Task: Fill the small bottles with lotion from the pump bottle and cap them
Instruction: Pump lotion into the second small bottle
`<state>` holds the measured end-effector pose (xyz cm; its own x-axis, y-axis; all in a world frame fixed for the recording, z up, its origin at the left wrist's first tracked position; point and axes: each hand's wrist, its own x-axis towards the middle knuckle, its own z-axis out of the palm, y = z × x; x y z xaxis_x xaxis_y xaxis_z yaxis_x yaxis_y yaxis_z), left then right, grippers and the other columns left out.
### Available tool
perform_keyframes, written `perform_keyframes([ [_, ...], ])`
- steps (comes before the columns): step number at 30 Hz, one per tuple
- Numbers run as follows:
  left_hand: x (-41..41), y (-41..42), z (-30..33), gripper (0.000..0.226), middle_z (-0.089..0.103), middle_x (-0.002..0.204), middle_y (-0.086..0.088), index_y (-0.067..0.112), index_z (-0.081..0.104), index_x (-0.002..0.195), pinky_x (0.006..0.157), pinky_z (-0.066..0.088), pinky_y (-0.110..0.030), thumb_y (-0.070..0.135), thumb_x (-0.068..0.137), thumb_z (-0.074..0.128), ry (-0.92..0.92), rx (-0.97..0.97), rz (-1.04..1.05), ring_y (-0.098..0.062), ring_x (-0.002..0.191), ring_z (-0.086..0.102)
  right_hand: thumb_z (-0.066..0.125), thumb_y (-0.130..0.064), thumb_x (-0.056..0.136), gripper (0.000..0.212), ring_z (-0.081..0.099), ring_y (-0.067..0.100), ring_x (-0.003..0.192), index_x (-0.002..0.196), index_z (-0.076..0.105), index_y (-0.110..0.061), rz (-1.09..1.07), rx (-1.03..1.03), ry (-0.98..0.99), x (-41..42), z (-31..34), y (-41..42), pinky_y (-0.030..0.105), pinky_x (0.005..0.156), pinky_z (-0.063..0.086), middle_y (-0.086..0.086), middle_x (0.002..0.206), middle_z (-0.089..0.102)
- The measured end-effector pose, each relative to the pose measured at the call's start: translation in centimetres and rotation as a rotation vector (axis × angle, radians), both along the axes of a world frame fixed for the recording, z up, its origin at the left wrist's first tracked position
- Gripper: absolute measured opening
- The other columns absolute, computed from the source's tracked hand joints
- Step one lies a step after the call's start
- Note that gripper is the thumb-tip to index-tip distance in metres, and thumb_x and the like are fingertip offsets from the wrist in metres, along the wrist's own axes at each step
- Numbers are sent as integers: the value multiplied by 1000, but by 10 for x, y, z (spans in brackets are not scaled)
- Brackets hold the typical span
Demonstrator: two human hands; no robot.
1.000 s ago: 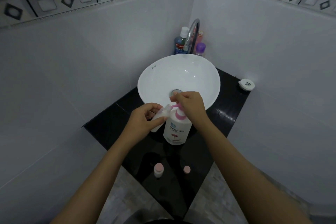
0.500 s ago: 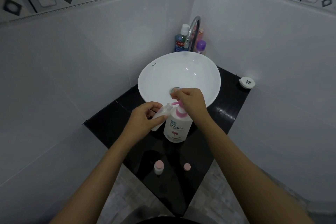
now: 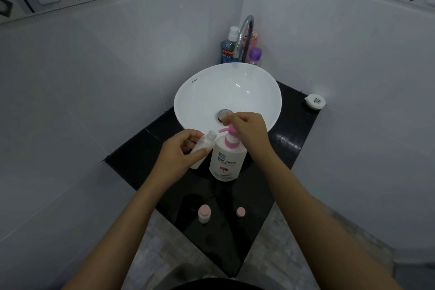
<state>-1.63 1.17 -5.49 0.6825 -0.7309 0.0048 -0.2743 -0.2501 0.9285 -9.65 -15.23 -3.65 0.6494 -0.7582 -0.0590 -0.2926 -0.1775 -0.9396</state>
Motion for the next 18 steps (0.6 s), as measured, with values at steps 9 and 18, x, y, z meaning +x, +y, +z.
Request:
perform_keyframes([
  [9,-22,15,-12,26,66,94,9,28,61,93,68,50,-9,14,75,74,134,-60,-2,3,81,62,53,-32,93,37,64,33,86,90,70,0,-180,-77,-138,-43,3,1,37,74,51,21,91,70],
  [18,-52,26,-31,30,64,92,9,20,58,92,71,51,-10,1,73,73,247,-70,-5,9,80,63,64,-40,84,28,64,13,83,102,67,-18,-85,-15,446,-120,-113,28,26,72,49,-1,91,69],
])
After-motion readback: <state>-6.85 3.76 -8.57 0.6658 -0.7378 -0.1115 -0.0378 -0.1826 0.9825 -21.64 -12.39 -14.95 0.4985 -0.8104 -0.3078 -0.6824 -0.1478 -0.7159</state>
